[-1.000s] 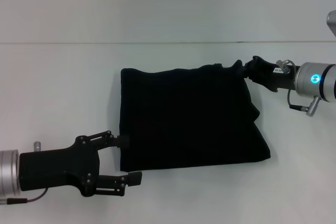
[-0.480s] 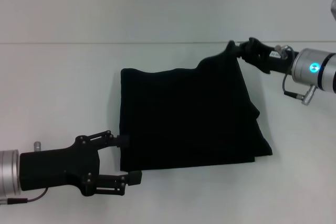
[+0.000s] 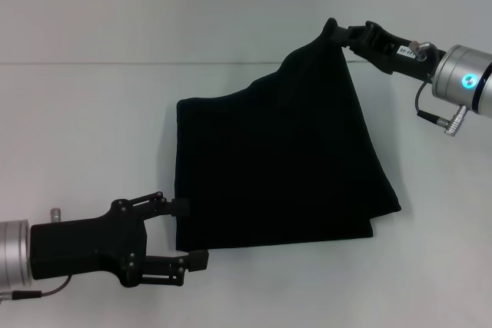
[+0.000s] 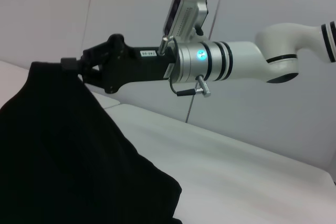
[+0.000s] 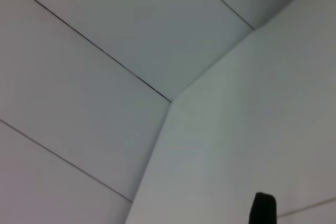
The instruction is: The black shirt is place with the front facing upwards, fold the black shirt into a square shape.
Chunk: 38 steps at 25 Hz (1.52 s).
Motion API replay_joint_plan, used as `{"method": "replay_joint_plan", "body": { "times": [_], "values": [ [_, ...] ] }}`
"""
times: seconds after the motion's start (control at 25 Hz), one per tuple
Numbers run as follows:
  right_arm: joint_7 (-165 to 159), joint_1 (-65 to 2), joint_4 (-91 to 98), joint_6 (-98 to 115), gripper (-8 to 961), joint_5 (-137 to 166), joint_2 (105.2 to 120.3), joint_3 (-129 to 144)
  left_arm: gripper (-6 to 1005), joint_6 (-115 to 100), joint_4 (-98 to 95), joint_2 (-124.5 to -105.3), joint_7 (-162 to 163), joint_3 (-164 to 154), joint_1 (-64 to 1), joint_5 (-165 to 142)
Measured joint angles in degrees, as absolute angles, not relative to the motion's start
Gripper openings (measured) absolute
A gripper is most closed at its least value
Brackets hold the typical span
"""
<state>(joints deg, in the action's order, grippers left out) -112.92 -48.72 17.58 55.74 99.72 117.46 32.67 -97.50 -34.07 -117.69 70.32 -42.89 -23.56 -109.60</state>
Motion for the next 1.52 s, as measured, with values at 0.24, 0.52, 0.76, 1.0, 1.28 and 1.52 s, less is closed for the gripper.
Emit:
{"method": "replay_joint_plan", "body": {
  "times": [0.24, 0.52, 0.76, 1.0, 1.28, 1.52],
  "values": [
    [-111.5, -48.8, 17.6, 52.6, 24, 99.2, 117.40, 33.0, 953, -97.2, -33.9, -117.82, 70.3, -43.0, -23.8, -109.6],
    [-109.4, -49.8, 17.0, 43.0, 26, 99.4, 118.68, 33.2, 952, -97.2, -33.9, -118.03, 70.6, -43.1, -23.9, -109.6],
    [-107.8, -51.1, 16.1, 38.4, 27, 99.2, 119.68, 33.2, 951, -97.2, -33.9, -118.03, 71.1, -43.2, -23.9, -109.6],
    [-107.5, -51.9, 13.8, 34.6, 29, 99.2, 119.78, 33.2, 950, -97.1, -33.5, -118.03, 71.1, -43.0, -23.8, -109.6],
    [-107.5, -51.8, 12.4, 31.0, 31, 99.2, 119.84, 33.2, 951, -97.1, -33.0, -118.03, 71.1, -43.0, -23.9, -109.6],
    [-107.7, -50.9, 12.3, 30.3, 144, 99.1, 120.04, 32.9, 950, -97.1, -32.4, -118.09, 71.1, -42.9, -24.0, -109.6]
  ]
}}
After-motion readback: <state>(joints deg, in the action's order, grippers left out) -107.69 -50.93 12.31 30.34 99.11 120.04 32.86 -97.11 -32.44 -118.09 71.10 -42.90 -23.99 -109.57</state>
